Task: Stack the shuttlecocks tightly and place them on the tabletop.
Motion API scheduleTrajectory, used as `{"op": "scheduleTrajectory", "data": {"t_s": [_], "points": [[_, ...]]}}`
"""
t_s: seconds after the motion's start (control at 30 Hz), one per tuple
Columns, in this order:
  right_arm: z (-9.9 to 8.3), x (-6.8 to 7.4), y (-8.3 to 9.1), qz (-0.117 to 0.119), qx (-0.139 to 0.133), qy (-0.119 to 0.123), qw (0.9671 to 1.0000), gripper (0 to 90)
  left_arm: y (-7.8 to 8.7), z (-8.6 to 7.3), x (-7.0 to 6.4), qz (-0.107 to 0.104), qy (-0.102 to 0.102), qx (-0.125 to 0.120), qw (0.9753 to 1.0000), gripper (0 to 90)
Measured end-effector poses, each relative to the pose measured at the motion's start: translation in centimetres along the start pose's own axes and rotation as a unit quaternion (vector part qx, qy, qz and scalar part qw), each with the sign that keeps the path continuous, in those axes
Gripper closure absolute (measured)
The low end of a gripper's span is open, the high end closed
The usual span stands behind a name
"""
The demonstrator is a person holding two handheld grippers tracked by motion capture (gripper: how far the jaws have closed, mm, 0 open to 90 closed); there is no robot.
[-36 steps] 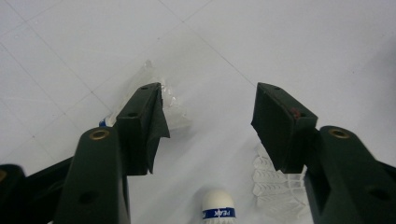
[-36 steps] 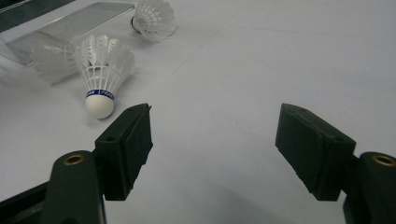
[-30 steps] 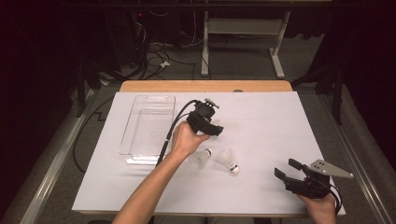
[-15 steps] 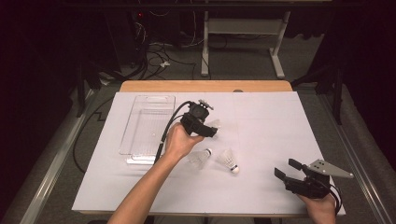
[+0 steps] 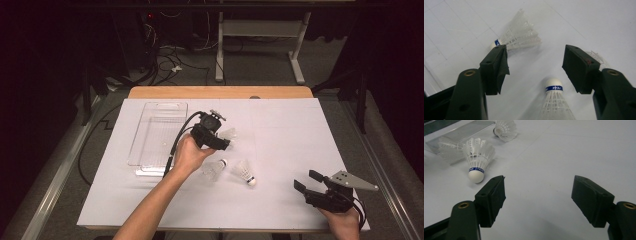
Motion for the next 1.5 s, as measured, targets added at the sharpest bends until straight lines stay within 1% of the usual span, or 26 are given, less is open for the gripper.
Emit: {"op": "scheduleTrajectory", "data": {"t_s": [0.1, 0.23, 0.5, 0.6, 0.67, 0.77, 0.87, 1.2, 1.5], "points": [[0.0, 0.0, 0.0, 0.000, 0.000, 0.000, 1.0000, 27.3, 0.1, -0.2, 0.2, -0.001, 0.002, 0.001, 1.0000, 36.8], [0.0, 0.0, 0.1, -0.001, -0.001, 0.001, 1.0000, 27.3, 0.1, -0.4, 0.3, 0.002, 0.000, 0.008, 1.0000, 35.7], [0.0, 0.0, 0.0, 0.000, 0.000, 0.001, 1.0000, 27.3, 0.5, -0.7, 0.5, 0.007, 0.007, 0.006, 0.9999, 34.1], [0.0, 0.0, 0.1, -0.001, -0.001, 0.001, 1.0000, 27.3, 0.6, -1.0, 0.6, 0.016, 0.005, 0.015, 0.9998, 33.7], [0.0, 0.1, 0.1, 0.000, 0.000, 0.001, 1.0000, 27.3, 0.8, -1.2, 0.6, 0.018, 0.007, 0.014, 0.9997, 33.0], [0.0, 0.1, 0.1, 0.001, -0.001, 0.003, 1.0000, 27.3, 1.2, -1.4, 0.5, 0.015, 0.009, 0.008, 0.9998, 32.7], [0.0, 0.1, 0.0, 0.000, 0.000, 0.001, 1.0000, 27.3, 1.4, -1.6, 0.4, 0.014, 0.010, 0.006, 0.9998, 32.0], [0.0, 0.1, 0.0, -0.002, 0.000, 0.000, 1.0000, 27.3, 1.8, -2.9, 0.2, 0.003, 0.018, 0.010, 0.9998, 31.0], [0.0, 0.1, 0.1, -0.004, -0.001, -0.001, 1.0000, 27.3, 2.6, -3.9, -0.1, -0.002, 0.017, 0.011, 0.9998, 30.4]]}}
Point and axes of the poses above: each handheld gripper's, and its own axes: y roughly backward along the jaws, z roughly out of its top, x roughly to its left, the point moved 6 cm from there along -y, roughly forward along the jaws, and after that the axes turned 1 degree about -x, right-handed, at the moved point
